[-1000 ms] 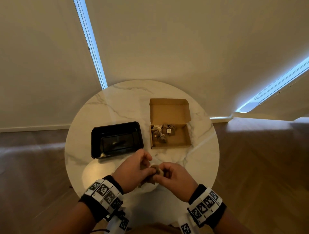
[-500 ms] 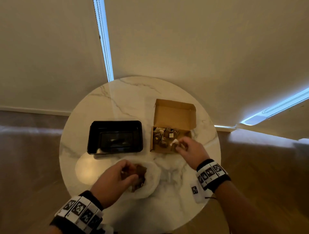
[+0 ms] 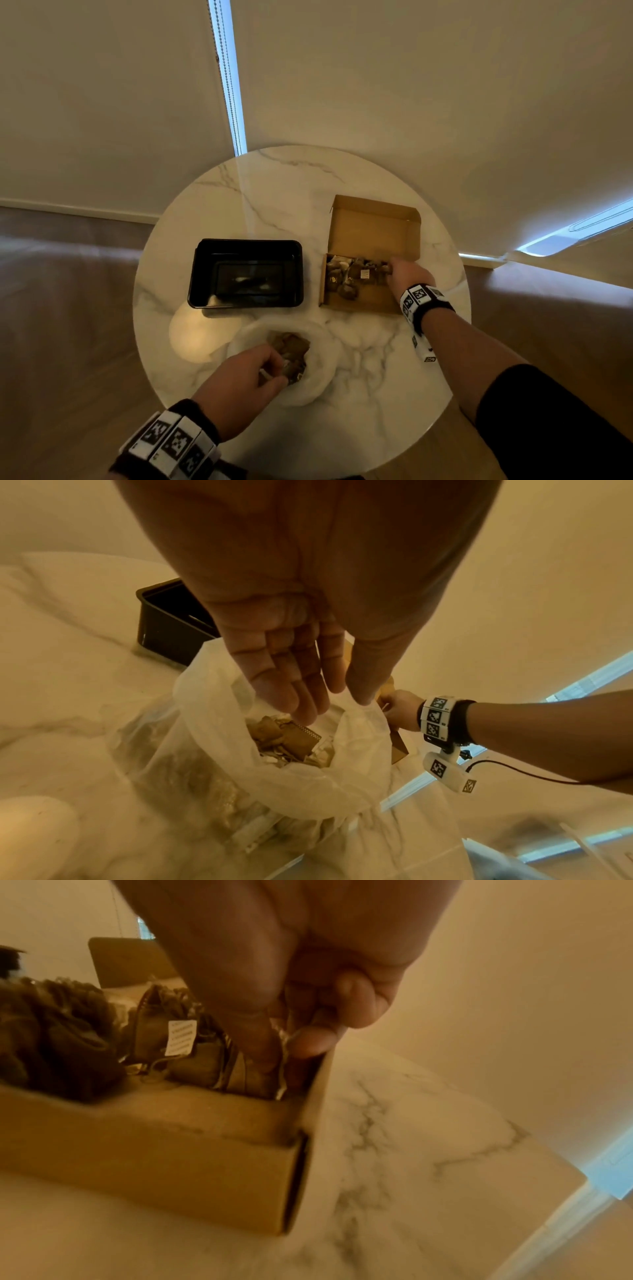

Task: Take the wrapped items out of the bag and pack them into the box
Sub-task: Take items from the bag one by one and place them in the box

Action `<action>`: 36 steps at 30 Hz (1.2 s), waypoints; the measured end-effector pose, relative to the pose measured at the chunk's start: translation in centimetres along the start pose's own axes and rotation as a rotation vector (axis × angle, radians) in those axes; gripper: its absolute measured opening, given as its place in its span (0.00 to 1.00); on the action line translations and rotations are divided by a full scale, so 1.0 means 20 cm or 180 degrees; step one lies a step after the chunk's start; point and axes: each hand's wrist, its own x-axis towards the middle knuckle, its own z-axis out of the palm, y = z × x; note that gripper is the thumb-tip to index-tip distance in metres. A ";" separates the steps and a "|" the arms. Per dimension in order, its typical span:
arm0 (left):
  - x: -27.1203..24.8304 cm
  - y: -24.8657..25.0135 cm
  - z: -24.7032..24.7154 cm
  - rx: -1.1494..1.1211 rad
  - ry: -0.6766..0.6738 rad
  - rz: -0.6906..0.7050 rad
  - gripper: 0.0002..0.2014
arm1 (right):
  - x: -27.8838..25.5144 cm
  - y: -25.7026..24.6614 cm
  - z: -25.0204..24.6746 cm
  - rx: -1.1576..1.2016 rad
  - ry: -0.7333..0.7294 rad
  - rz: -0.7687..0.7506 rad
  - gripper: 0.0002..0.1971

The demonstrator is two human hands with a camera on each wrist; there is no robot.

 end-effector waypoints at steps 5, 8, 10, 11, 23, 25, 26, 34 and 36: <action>0.06 0.01 0.03 0.0217 -0.0010 -0.0034 0.03 | -0.10 -0.03 -0.06 0.0122 0.0293 -0.0009 0.12; 0.13 0.02 0.05 0.0361 -0.0074 0.0014 0.06 | -0.25 -0.08 -0.12 0.0454 0.0541 -0.0256 0.09; 0.19 0.01 0.07 0.0378 -0.0120 0.0003 0.08 | -0.39 -0.13 -0.15 0.0735 0.0575 -0.0477 0.07; 0.23 0.00 0.08 0.0420 -0.0141 -0.0007 0.09 | -0.46 -0.16 -0.15 0.0881 0.0536 -0.0595 0.06; 0.49 0.02 0.20 0.1627 -0.0435 0.0252 0.16 | -0.97 -0.47 0.09 0.1561 -0.0383 -0.1709 0.06; 0.50 0.03 0.19 0.1836 -0.0517 0.0301 0.13 | -0.99 -0.51 0.12 0.1476 -0.0524 -0.1787 0.08; 0.50 0.03 0.19 0.1892 -0.0519 0.0323 0.12 | -0.99 -0.52 0.13 0.1435 -0.0589 -0.1773 0.08; 0.42 0.03 0.07 0.1441 -0.0085 0.0201 0.10 | -0.97 -0.52 0.14 0.0770 -0.0898 -0.1567 0.10; 0.37 0.02 0.02 0.1157 0.0120 0.0219 0.11 | -0.96 -0.53 0.14 0.0726 -0.0941 -0.1550 0.10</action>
